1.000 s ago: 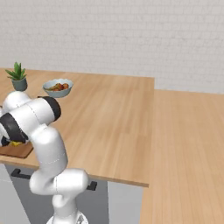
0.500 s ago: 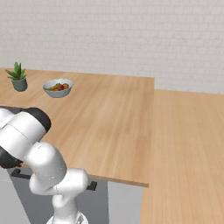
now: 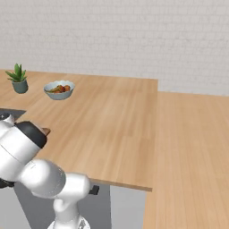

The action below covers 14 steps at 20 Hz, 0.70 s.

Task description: Pick up the sponge from the counter and clean the cutting board by briefly scrubbing or pressing down on the cutting board. Once finished, release the sponge.

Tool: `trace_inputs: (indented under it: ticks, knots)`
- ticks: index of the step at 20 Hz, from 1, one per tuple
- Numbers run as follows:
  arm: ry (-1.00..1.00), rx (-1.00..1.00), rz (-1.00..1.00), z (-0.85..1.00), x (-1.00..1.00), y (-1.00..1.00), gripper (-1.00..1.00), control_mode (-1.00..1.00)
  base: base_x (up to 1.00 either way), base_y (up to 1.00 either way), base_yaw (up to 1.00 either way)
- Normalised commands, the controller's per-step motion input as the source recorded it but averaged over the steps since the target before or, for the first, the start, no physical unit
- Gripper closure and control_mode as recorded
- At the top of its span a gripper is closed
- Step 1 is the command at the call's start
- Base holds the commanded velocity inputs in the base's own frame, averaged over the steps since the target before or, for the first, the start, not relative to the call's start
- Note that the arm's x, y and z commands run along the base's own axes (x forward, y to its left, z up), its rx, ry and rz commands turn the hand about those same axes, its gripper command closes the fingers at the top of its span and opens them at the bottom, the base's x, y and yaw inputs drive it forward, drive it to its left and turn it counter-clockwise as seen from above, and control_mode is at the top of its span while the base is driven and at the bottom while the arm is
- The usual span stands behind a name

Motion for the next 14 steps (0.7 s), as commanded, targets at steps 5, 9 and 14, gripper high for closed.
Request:
trace_inputs:
  ticks: [5,9,14]
  knots:
    - [0.0,-0.01,-0.01,0.0,0.68,0.01,1.0,-1.0,0.0,0.0,0.0]
    - [0.0,-0.02,-0.05,0.0,0.81,0.21,1.0,-1.0,0.0,0.0,0.0]
    - [0.0,-0.03,-0.09,0.0,0.84,0.04,1.0,-1.0,0.0,0.0,0.0]
